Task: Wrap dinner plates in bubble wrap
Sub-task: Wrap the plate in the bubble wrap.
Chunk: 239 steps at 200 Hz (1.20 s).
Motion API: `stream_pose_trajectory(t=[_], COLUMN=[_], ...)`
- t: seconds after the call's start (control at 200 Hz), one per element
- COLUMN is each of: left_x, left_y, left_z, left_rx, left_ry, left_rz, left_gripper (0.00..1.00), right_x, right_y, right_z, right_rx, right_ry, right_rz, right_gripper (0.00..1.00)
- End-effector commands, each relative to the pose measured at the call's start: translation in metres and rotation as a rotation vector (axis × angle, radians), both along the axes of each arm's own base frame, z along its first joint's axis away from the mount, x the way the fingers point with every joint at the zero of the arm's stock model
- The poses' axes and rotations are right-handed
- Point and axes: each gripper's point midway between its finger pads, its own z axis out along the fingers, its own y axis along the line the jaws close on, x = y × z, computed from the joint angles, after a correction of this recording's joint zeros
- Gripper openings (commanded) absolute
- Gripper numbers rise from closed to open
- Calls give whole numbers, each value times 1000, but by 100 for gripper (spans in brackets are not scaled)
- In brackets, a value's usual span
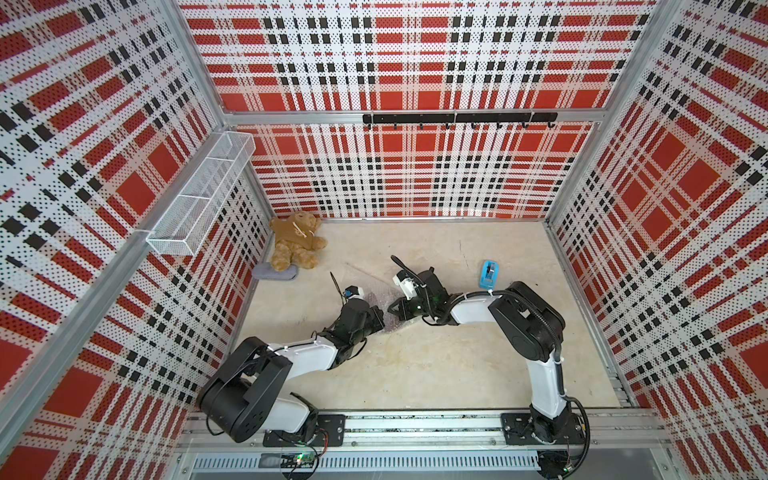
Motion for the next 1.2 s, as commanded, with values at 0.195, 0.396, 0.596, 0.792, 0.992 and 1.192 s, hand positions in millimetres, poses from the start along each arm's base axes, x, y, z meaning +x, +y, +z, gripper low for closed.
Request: stream_pose_trajectory(t=[0.195,0.396,0.596,0.792,0.992,1.192], left_x=[-27,-31,-32,-34,-33,-26], left_y=[13,15,17,20,20,15], left_z=[-41,-55,-57,-56,-54,-34], left_rx=[-86,-79,-83,-85,-90,-160], left_ry=[177,230,237,232,229,199], left_rz=[111,119,133,144,142,119], left_gripper=[0,0,0,0,0,4], right_x=[6,23,29,12,-13,-35], right_y=[-15,-18,-3,22,18,-1], right_z=[30,74,47,27,-23,-71], right_rx=[12,44,28,11,-79,-198], right_ry=[-66,-163,-64,-24,67,154], right_rz=[-9,-25,-40,27,45,37], right_gripper=[20,28,22,11,10,8])
